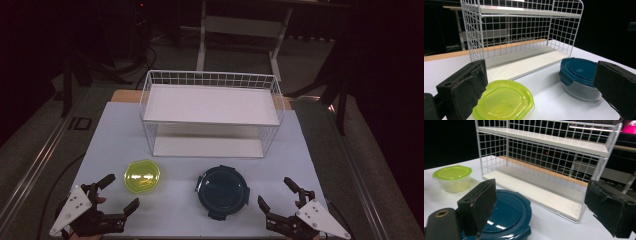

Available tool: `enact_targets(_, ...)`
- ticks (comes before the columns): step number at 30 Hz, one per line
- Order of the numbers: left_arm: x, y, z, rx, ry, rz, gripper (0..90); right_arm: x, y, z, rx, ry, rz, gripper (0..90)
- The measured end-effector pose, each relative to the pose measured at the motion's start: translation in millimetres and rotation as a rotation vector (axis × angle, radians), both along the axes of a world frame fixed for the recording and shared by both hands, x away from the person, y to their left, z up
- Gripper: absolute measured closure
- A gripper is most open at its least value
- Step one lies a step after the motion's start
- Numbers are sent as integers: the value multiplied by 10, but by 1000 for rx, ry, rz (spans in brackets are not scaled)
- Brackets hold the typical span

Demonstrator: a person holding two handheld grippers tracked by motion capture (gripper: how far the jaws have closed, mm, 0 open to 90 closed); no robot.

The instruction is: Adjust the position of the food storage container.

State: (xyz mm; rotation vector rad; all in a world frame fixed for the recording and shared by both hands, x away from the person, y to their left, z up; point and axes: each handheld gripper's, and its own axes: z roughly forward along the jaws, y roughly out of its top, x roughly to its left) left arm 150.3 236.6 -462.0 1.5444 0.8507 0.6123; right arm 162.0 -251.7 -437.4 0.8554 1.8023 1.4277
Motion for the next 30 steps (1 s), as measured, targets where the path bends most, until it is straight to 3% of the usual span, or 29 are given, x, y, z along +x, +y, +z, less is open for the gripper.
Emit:
enact_targets(4,2,3,0,-2,1,-1,0,-27,23,54,9,-6,15,106)
enact_targets(6,3,2,-2,-4,0,-1,0,-28,40,105,9,1,-3,106)
enact_targets(13,7,-3,-3,-7,1,-4,0,-16,85,125,-27,63,24,109)
enact_targets(16,11,-2,-4,-8,1,-6,0,-10,116,81,-37,119,47,166)
enact_targets(23,13,-1,-4,-12,0,-7,0,36,150,-157,-47,255,90,435)
enact_targets(30,16,-3,-10,-8,1,-8,0,56,222,-325,-118,305,77,634)
